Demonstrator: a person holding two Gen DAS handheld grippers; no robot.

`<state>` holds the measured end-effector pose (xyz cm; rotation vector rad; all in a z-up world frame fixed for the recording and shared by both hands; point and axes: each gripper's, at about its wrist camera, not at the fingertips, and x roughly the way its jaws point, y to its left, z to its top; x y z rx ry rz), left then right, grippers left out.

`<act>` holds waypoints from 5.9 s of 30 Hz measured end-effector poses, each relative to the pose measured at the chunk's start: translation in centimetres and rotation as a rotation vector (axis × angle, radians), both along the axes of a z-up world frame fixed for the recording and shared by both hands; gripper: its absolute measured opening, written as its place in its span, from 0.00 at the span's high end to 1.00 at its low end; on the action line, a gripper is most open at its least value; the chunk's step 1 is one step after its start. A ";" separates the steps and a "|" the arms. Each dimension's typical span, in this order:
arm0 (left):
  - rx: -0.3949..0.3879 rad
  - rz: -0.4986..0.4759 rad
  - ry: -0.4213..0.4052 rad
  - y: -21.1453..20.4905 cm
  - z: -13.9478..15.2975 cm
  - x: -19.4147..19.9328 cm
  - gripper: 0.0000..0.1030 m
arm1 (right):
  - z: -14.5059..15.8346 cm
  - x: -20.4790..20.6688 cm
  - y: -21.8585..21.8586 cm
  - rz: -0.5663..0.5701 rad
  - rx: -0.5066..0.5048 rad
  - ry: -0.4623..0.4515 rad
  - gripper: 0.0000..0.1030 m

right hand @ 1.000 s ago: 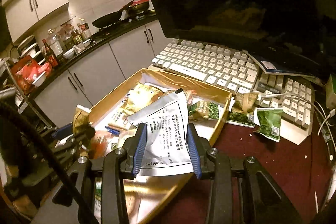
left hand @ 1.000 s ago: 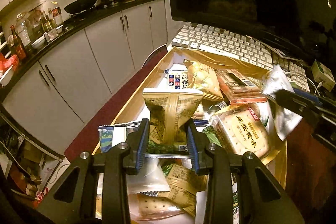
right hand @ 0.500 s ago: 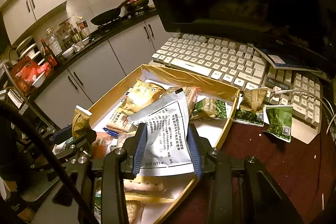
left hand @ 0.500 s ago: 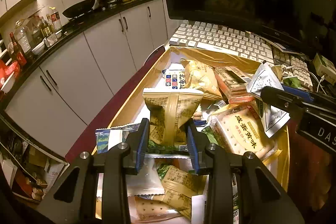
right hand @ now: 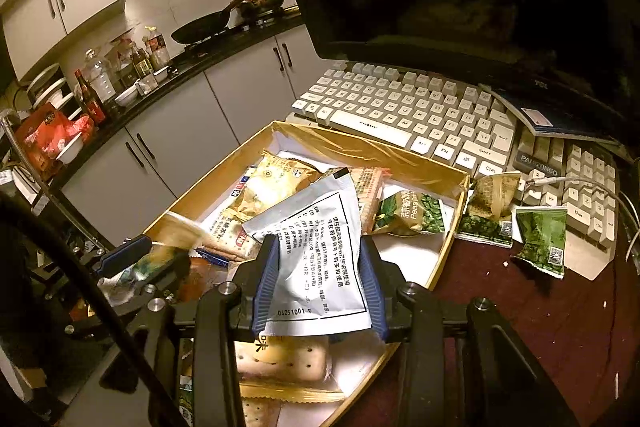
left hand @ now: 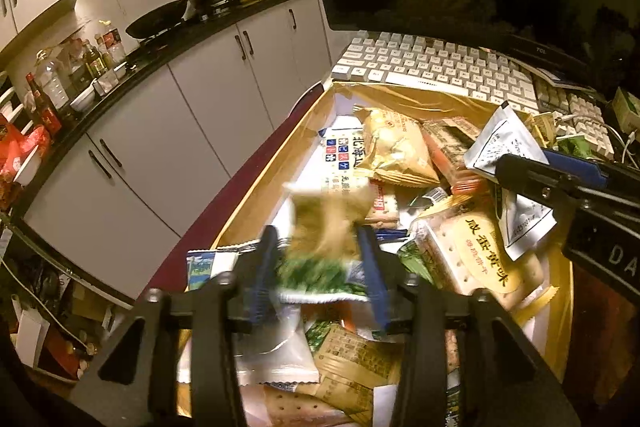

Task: Organize snacks
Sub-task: 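Carry the tan bag and the white sachet over the tray with both tools, then open both tools to release the bag and sachet into the tray, then grasp the green pea snack bag on the desk with the right tool, then grasp another tan snack bag from the desk with the left tool, then carry the tan bag and the green bag over the tray with both tools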

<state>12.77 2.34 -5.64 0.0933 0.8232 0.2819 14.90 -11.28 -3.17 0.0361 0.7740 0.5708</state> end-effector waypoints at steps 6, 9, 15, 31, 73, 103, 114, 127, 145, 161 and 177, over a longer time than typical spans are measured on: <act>0.029 0.001 0.000 -0.3 -0.2 0.0 0.36 | -0.1 -0.1 -0.1 0.002 -0.001 -0.002 0.55; 0.008 -0.004 -0.025 -0.3 0.2 -0.3 0.26 | 0.1 -0.2 -0.1 0.009 0.003 -0.012 0.48; -0.084 -0.003 -0.123 0.3 2.1 -1.9 0.19 | 1.1 -1.3 -0.9 -0.017 -0.023 -0.069 0.46; -0.198 -0.063 -0.158 -2.3 3.7 -3.4 0.18 | 0.8 3.6 -15.2 -0.274 0.119 0.091 0.45; -0.222 -0.350 0.216 -19.8 1.9 16.0 0.33 | -2.9 2.9 -22.5 -0.472 0.208 0.115 0.72; -0.020 -0.378 0.313 -22.4 -1.7 12.7 1.00 | -2.9 2.6 -22.7 -0.478 0.212 0.107 0.71; -0.031 -0.337 0.298 -20.8 -1.7 12.9 0.44 | -3.0 2.6 -22.5 -0.476 0.217 0.111 0.71; 0.004 -0.231 0.310 -20.8 -2.3 18.3 0.67 | -3.0 2.5 -22.6 -0.478 0.229 0.109 0.71; 0.108 -0.597 0.360 -24.5 -2.1 11.6 0.46 | -2.8 2.2 -23.2 -0.503 0.249 0.096 0.71; -0.042 -0.529 0.221 -20.9 -1.2 6.0 0.70 | -1.9 1.5 -21.6 -0.464 0.198 0.033 0.71; -0.228 -0.431 0.050 -12.6 3.2 -2.7 0.71 | -0.5 -1.3 -14.4 -0.241 0.041 -0.125 0.71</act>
